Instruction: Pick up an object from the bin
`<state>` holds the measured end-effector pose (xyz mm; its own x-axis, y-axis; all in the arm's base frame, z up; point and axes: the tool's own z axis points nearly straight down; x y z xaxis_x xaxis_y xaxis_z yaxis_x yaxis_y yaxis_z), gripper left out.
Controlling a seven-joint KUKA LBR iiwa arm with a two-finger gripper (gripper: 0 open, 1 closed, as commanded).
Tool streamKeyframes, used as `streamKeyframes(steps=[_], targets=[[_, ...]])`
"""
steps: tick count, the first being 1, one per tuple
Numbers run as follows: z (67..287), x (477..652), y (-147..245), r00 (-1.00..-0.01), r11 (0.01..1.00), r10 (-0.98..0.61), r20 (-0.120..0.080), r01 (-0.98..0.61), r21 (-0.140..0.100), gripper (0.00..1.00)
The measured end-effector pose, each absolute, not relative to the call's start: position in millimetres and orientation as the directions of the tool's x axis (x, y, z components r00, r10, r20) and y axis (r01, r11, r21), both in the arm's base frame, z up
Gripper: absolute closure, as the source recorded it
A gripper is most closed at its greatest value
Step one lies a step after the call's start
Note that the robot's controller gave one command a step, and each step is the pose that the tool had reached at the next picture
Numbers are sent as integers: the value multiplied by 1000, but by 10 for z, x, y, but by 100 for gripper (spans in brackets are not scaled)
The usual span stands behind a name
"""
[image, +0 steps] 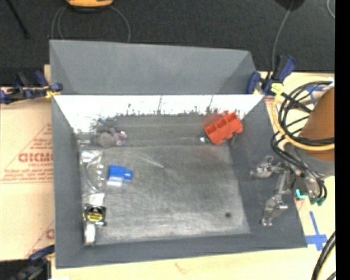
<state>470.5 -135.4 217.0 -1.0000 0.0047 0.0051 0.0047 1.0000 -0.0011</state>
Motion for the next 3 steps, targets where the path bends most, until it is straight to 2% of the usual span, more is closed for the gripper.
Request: streamKeyframes(steps=[1,2,3], targets=[[1310,5176,-374,-1000,1000,15,2,15,5,0],[1152,5571,1771,-989,989,-147,-5,-147,4,0],[739,6056,1800,-923,923,-384,-12,-384,-3,0]])
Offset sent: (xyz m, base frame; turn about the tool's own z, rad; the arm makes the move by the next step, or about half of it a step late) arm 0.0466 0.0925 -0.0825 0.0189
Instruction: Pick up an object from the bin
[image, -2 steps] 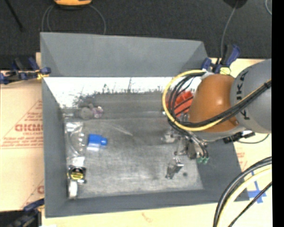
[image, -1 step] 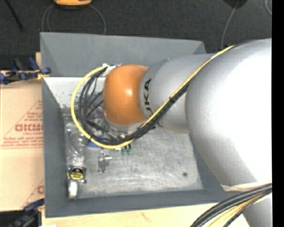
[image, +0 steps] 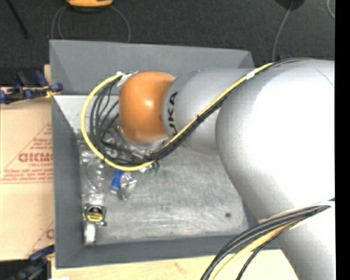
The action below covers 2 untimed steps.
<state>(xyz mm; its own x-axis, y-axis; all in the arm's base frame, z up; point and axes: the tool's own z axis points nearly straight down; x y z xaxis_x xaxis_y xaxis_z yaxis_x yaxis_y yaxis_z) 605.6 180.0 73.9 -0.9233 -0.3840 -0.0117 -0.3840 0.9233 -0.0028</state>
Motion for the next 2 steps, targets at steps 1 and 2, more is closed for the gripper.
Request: streamKeyframes(steps=[1,2], targets=[[773,6077,1813,-922,922,-386,-20,-386,-4,100],[2331,6209,1880,-923,923,-385,-14,-385,-4,100]])
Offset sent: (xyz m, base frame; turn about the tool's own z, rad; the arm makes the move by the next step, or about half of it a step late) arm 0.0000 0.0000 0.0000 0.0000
